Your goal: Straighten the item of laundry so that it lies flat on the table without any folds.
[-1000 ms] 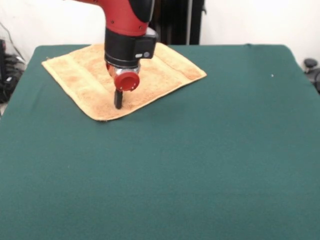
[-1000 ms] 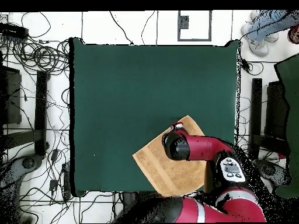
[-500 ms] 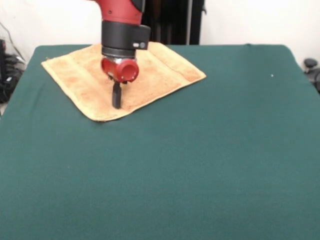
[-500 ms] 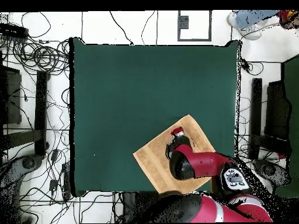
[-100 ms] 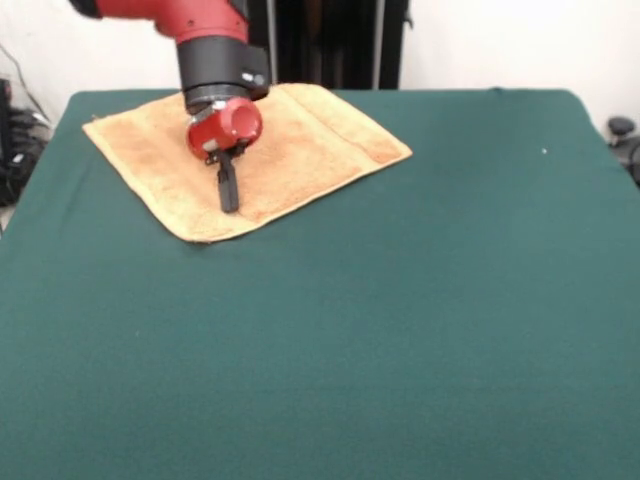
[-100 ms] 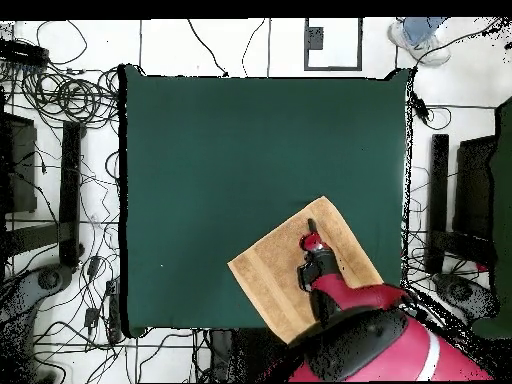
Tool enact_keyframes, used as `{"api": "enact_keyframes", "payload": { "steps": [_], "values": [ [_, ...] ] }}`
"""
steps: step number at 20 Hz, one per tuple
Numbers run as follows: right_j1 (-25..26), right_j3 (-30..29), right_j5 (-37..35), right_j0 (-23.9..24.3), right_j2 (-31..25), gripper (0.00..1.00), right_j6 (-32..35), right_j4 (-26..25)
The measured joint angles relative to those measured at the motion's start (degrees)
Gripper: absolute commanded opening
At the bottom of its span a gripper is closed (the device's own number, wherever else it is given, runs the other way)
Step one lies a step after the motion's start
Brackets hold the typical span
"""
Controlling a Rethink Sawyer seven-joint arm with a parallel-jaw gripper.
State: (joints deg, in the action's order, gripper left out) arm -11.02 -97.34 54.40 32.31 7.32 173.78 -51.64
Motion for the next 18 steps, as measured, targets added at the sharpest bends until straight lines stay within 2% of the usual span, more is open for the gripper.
{"api": "enact_keyframes", "payload": {
  "steps": [5,12,18],
  "values": [
    [5.10,2.89,10.53,0.46,2.30,0.00,0.00,-0.19],
    [7.10,4.01,14.22,-2.14,5.63,0.00,0.00,2.29],
    [8.41,3.91,15.99,-6.34,9.79,0.00,0.00,7.14]
  ]
}}
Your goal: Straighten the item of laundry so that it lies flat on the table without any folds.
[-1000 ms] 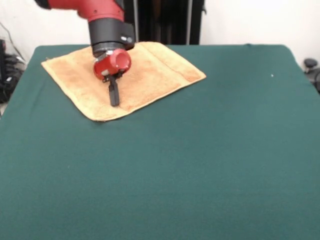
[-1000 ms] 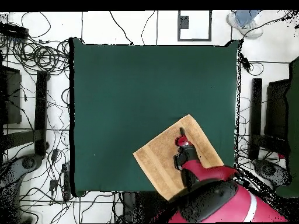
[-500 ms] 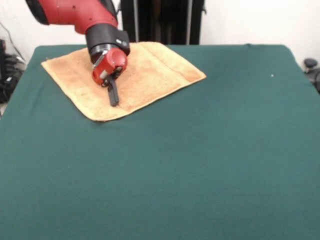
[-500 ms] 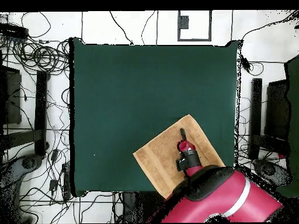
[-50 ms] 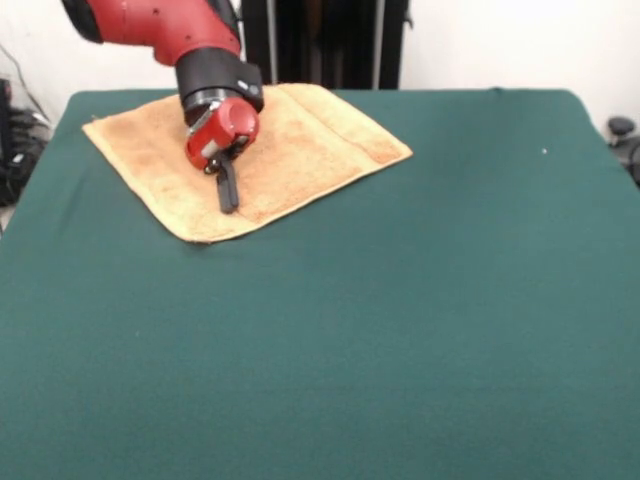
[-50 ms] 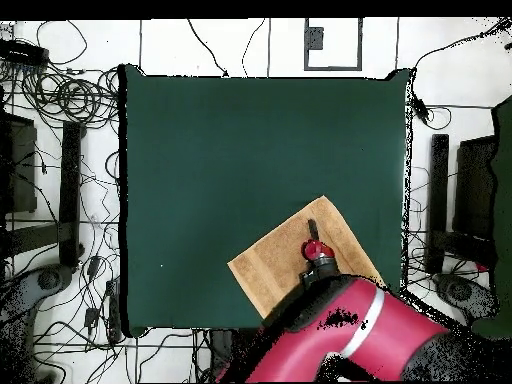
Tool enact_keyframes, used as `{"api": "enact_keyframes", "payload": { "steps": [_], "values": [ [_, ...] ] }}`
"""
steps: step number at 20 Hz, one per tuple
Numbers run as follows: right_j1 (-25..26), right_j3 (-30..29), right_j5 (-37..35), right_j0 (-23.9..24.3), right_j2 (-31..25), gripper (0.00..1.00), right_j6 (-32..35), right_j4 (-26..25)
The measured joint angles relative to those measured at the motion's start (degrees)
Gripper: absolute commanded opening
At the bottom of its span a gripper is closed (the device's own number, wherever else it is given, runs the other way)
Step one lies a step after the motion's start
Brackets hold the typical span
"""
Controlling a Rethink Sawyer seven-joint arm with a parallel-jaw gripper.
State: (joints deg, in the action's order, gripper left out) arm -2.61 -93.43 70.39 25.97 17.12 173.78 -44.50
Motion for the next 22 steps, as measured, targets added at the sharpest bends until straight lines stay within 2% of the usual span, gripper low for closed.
{"api": "enact_keyframes", "payload": {
  "steps": [7,14,22],
  "values": [
    [0.56,0.09,-0.34,-3.85,3.58,0.00,-0.01,2.85],
    [-0.81,1.46,-4.74,-6.41,5.54,0.00,0.00,0.10],
    [-0.71,3.32,-6.30,-8.50,7.69,0.00,0.00,-2.09]
  ]
}}
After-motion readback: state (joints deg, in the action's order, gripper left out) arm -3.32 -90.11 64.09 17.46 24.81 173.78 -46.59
